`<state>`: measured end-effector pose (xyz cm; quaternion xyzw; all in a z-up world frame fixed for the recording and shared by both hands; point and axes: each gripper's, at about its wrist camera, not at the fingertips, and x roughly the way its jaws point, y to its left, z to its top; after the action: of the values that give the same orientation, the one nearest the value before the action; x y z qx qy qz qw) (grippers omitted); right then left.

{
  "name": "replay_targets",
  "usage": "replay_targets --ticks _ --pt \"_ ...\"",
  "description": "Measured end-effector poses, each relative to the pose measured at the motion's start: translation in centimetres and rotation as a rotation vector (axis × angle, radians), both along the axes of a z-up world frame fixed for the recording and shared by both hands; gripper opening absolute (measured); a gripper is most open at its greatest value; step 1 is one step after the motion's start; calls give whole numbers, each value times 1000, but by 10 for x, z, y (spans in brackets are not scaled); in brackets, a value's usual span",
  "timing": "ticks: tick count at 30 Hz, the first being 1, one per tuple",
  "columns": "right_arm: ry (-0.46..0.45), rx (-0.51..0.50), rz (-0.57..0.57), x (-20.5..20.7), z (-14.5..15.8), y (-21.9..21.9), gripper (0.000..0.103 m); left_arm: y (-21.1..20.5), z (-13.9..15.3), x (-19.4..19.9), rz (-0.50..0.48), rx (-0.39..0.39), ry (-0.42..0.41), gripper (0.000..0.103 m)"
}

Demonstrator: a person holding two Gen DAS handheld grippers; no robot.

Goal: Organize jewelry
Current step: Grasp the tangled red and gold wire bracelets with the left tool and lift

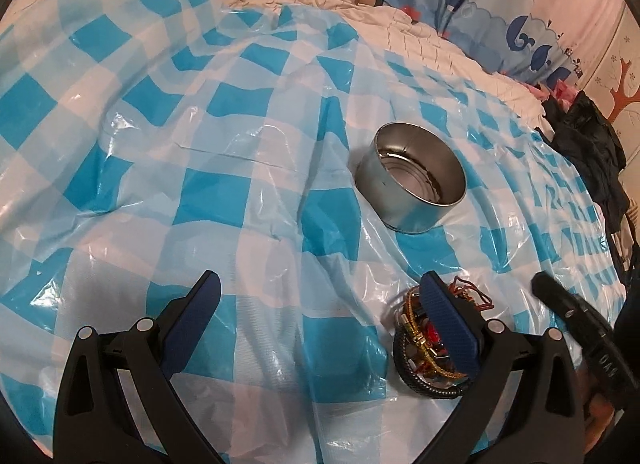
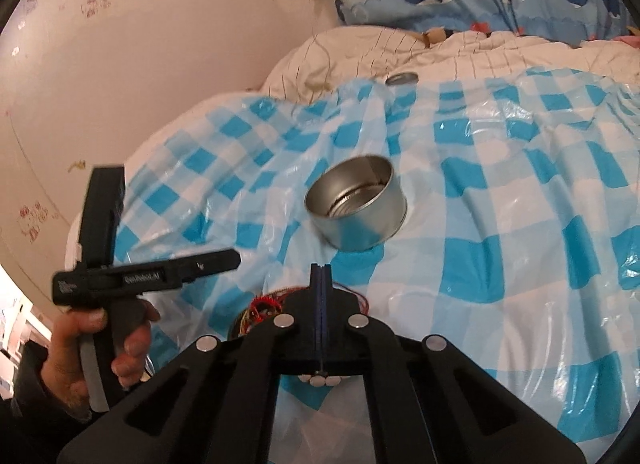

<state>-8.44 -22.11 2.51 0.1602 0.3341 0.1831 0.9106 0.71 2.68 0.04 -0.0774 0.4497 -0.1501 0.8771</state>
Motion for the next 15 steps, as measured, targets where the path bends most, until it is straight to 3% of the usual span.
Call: replay_targets --ticks 2,5,6,7,8,11,15 --pt "-4 4 2 0 3 -2 0 -1 0 0 -14 -5 3 96" --pt "81 35 34 9 -7 0 5 -7 0 0 -23 7 4 96" --pt "111 49 34 11 -12 0 46 -7 1 1 -21 7 5 96" --pt "146 61 14 13 -15 -1 73 -6 1 0 -18 6 5 96" --pt "149 76 -22 12 -16 -4 90 -6 1 0 -15 5 6 96" --pt "146 133 -24 13 -19 -10 83 -4 1 0 -9 2 4 96" --pt "237 158 24 26 -39 -3 56 -5 2 -1 -12 9 -1 96"
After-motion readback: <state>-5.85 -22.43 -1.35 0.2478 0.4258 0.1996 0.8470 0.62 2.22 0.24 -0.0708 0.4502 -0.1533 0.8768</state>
